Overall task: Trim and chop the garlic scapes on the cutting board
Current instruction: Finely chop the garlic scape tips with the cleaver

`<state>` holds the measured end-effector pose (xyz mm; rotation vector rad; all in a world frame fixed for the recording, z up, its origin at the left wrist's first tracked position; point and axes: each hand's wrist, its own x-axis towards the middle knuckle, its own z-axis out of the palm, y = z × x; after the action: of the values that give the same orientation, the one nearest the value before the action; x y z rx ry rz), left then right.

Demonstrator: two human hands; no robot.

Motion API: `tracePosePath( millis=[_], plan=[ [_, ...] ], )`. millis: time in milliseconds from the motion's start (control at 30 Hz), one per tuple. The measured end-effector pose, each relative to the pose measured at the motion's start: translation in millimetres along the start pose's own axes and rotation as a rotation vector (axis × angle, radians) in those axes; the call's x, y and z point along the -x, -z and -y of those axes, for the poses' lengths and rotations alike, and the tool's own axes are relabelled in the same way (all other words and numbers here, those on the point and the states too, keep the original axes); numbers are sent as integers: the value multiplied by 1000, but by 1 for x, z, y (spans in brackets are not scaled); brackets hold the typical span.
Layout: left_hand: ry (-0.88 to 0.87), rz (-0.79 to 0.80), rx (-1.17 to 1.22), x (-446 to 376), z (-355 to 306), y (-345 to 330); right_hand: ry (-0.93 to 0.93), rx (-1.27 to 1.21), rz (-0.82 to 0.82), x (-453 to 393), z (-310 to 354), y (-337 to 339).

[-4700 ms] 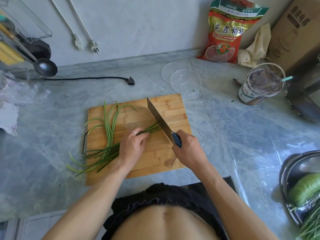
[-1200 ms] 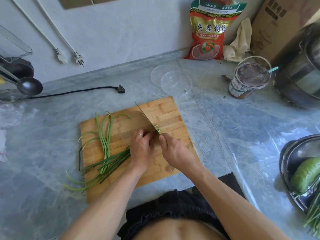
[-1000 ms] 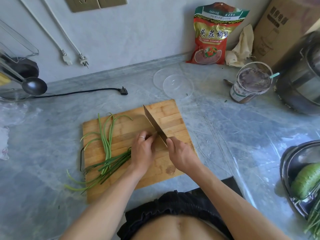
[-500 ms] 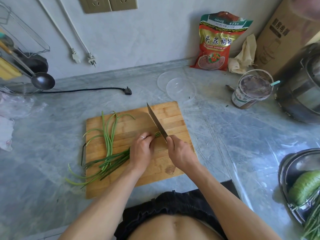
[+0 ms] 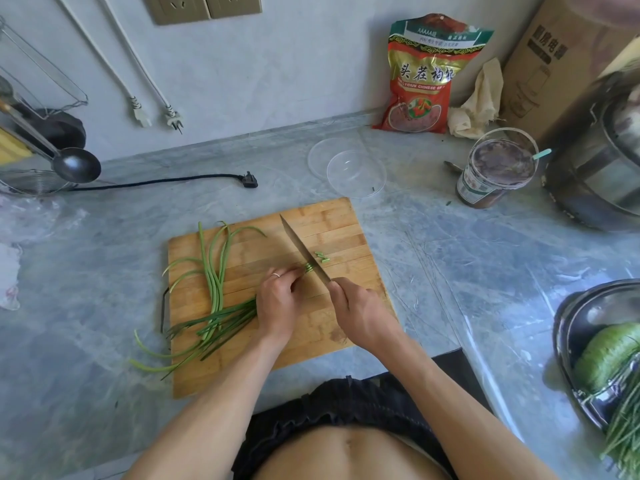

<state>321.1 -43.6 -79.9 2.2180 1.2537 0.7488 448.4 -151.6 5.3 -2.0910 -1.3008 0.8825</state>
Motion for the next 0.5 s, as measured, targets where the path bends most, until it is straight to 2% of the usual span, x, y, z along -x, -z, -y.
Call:
tracePosePath(
  millis=[333, 500],
  plan=[
    [-85, 52, -130, 0, 6, -4, -17, 128, 14, -2, -3, -8],
    [-100, 38, -105, 0, 4, -4, 0, 134, -9, -3, -1, -12]
  ],
)
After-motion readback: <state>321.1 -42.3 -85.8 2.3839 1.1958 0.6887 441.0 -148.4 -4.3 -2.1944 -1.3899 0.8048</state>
